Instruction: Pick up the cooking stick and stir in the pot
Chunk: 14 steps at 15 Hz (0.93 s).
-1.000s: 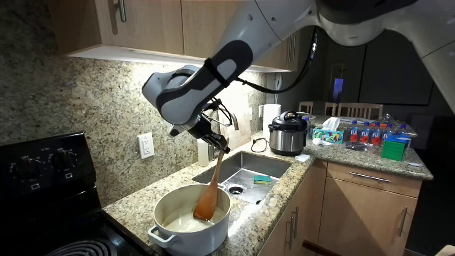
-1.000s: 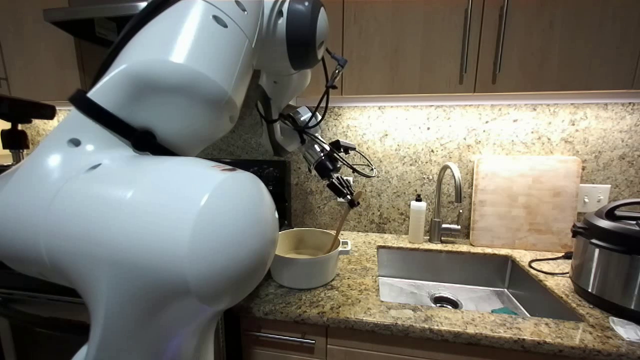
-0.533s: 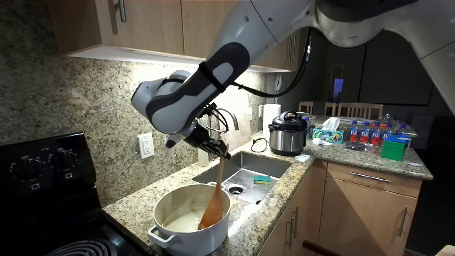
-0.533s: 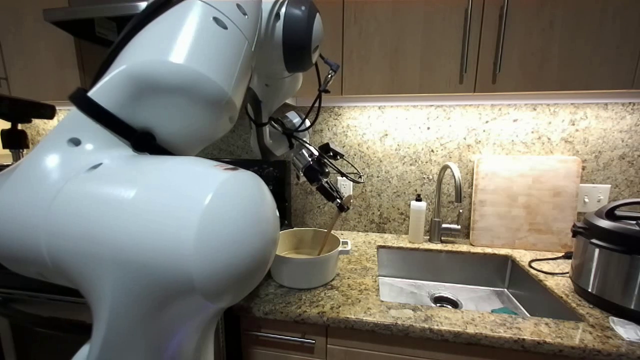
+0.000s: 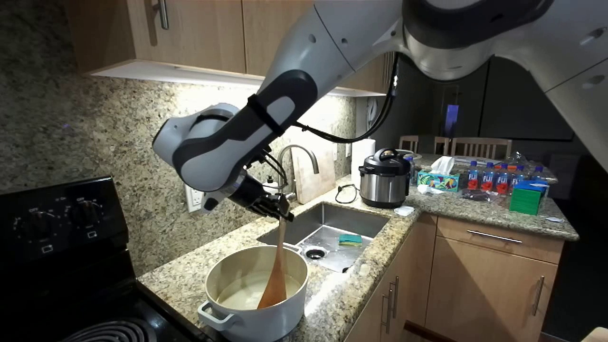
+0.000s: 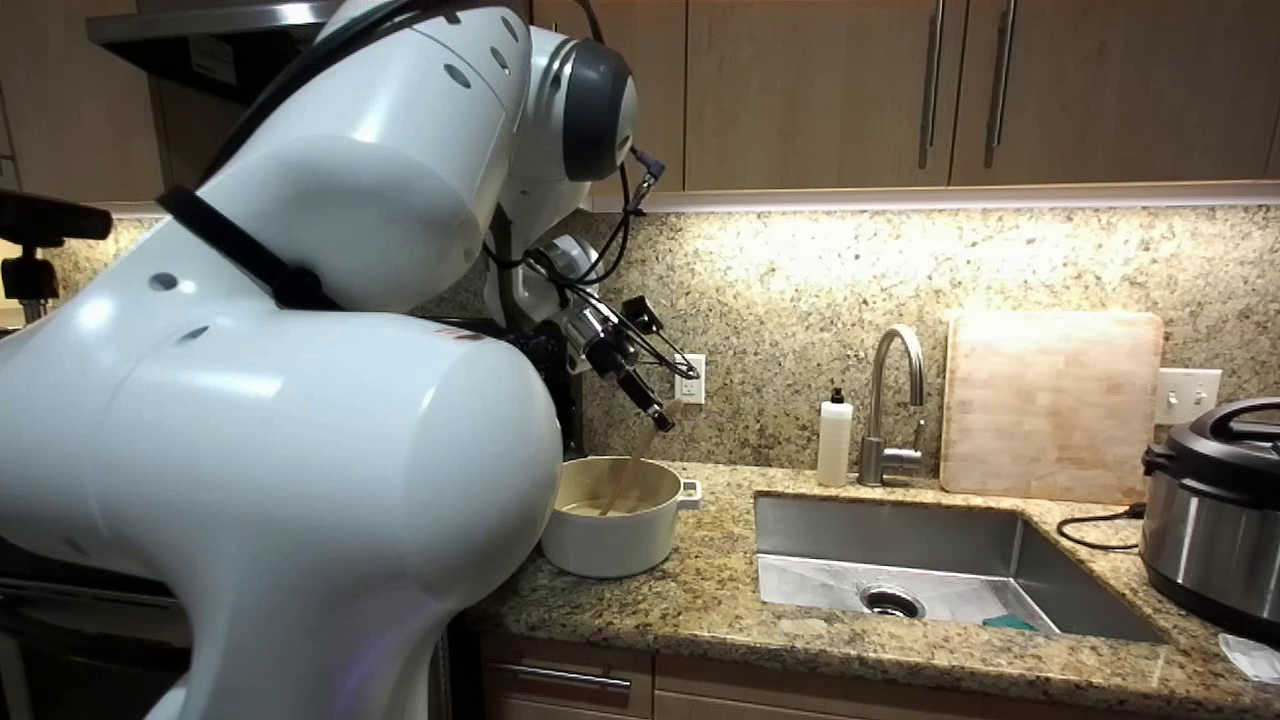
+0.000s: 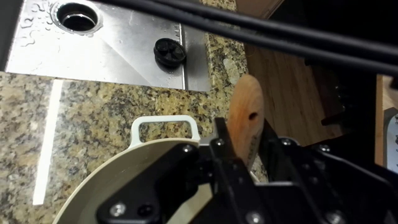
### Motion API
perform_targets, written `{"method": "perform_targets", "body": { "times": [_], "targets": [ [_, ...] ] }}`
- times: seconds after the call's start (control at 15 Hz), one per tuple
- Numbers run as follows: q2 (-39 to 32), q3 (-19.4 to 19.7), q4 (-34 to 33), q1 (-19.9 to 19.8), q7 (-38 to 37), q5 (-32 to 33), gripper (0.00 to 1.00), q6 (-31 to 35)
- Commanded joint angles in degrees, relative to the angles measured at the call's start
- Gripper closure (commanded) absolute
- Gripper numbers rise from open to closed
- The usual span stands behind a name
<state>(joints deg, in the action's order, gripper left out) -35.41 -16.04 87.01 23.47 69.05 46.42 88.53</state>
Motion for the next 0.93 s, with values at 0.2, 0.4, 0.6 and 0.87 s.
{"method": "perform_targets", "body": {
  "times": [0.2,0.4,0.6,0.87],
  "targets": [
    [-5.8,0.1,-10.4,1.4,3.9,-0.4,0.93,-0.2],
    [-8.0,0.9,-14.9,1.7,3.0,-0.8,0.93,-0.6],
    [-9.2,2.0,-18.0,2.1,2.1,-0.8,0.93,-1.1],
    [-8.5,3.8,-17.9,3.0,-0.1,0.0,0.93,-2.1]
  ]
}}
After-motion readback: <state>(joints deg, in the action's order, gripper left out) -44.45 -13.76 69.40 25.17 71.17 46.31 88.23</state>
